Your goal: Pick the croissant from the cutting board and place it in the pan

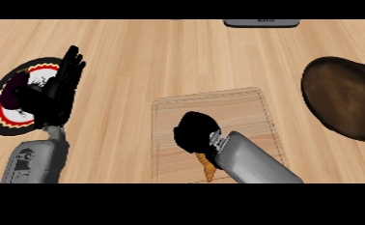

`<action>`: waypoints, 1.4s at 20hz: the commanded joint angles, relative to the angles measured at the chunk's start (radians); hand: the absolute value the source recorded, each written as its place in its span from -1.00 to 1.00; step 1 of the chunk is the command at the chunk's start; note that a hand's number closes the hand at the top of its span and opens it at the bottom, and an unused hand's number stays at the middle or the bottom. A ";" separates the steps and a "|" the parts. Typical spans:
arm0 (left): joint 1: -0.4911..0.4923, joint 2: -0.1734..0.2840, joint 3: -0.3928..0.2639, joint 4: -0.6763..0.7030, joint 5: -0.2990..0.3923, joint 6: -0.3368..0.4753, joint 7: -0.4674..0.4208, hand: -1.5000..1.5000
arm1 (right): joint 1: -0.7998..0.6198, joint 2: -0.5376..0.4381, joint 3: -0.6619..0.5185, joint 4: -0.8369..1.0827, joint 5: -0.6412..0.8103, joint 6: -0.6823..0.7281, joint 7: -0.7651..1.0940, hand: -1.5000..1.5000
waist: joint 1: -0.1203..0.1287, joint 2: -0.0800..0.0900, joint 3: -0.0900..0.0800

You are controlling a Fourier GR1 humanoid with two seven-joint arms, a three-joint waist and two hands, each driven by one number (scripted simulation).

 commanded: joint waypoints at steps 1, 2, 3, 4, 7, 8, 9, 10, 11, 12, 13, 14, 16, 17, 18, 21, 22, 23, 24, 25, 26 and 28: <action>-0.025 0.000 -0.002 -0.044 0.007 0.002 0.060 0.00 | 0.057 -0.022 0.015 0.036 0.040 -0.077 -0.068 1.00 | -0.002 0.004 -0.001; -0.018 -0.008 -0.005 0.034 -0.020 0.007 -0.013 0.00 | 0.012 0.035 -0.009 0.026 0.055 0.006 -0.042 1.00 | -0.003 0.004 -0.001; 0.045 -0.010 -0.013 -0.065 -0.020 0.013 0.016 0.00 | -0.018 0.006 -0.041 0.051 0.059 -0.019 -0.086 1.00 | 0.001 0.004 -0.001; 0.021 0.001 0.004 -0.018 0.006 -0.021 0.000 0.00 | 0.011 -0.001 -0.022 0.012 0.067 0.002 -0.094 1.00 | -0.002 0.004 -0.001; 0.012 -0.017 -0.015 -0.028 -0.017 0.002 0.014 0.00 | 0.096 -0.020 -0.040 -0.071 0.084 -0.046 -0.088 1.00 | -0.005 0.003 -0.001; -0.012 0.009 0.018 -0.021 0.008 -0.011 0.032 0.00 | 0.123 -0.012 -0.040 -0.106 0.088 -0.073 -0.065 1.00 | -0.007 0.003 -0.001; 0.015 -0.008 -0.003 -0.010 -0.013 0.002 0.008 0.00 | 0.132 0.095 -0.147 -0.025 0.073 -0.076 0.122 1.00 | -0.015 0.004 -0.001; 0.010 -0.004 0.016 -0.028 0.003 0.011 0.034 0.00 | 0.128 0.066 -0.284 -0.043 0.040 -0.073 0.177 1.00 | -0.040 0.000 0.000; 0.043 -0.008 0.010 -0.025 -0.015 0.018 0.002 0.00 | 0.159 0.110 -0.349 -0.012 0.053 -0.107 0.288 1.00 | -0.055 0.001 0.001; 0.043 0.009 0.031 -0.033 -0.004 0.016 0.014 0.00 | 0.173 0.116 -0.424 -0.013 0.042 -0.119 0.369 1.00 | -0.071 -0.004 0.001; 0.046 0.009 0.040 -0.036 -0.001 0.024 0.021 0.00 | 0.191 0.116 -0.498 -0.030 0.025 -0.151 0.428 1.00 | -0.098 -0.009 0.003; 0.050 0.019 0.057 -0.032 -0.002 0.031 0.017 0.00 | 0.217 0.117 -0.558 -0.030 0.020 -0.188 0.494 1.00 | -0.119 -0.008 0.004; 0.052 0.020 0.048 -0.040 -0.003 0.023 0.022 0.00 | 0.204 0.118 -0.613 -0.100 0.019 -0.293 0.635 1.00 | -0.094 -0.017 0.003; 0.064 0.009 0.038 -0.037 0.000 0.018 0.018 0.00 | 0.183 0.118 -0.628 -0.132 0.030 -0.363 0.697 1.00 | -0.075 -0.015 0.002; 0.065 -0.005 0.018 -0.033 -0.006 0.013 0.014 0.00 | 0.164 0.118 -0.620 -0.177 0.034 -0.408 0.759 1.00 | -0.067 -0.017 0.001; 0.032 0.016 0.022 -0.015 0.001 -0.011 0.009 0.00 | 0.128 0.119 -0.599 -0.271 0.009 -0.529 0.927 1.00 | -0.030 -0.006 0.000; 0.063 -0.001 0.013 -0.034 -0.006 0.002 -0.003 0.00 | 0.127 0.119 -0.594 -0.303 0.016 -0.570 0.980 1.00 | -0.017 -0.009 0.000; 0.017 0.017 0.022 -0.009 0.012 -0.023 0.010 0.00 | 0.100 0.119 -0.581 -0.325 0.019 -0.565 1.039 1.00 | -0.020 -0.003 -0.001; 0.025 -0.001 0.010 -0.009 0.004 -0.014 -0.005 0.00 | 0.087 0.119 -0.535 -0.328 0.011 -0.612 1.118 1.00 | -0.004 -0.001 -0.001; -0.006 -0.016 -0.003 0.003 -0.014 0.011 0.012 0.00 | 0.058 0.119 -0.549 -0.343 0.010 -0.621 1.161 1.00 | -0.009 0.001 -0.001; 0.025 0.020 0.013 -0.032 0.004 -0.024 0.017 0.00 | 0.082 0.119 -0.556 -0.372 0.086 -0.613 1.166 1.00 | -0.008 -0.002 -0.001; 0.054 0.001 0.011 -0.010 0.016 -0.037 -0.029 0.00 | 0.052 0.119 -0.525 -0.393 0.098 -0.637 1.266 1.00 | -0.002 0.001 -0.002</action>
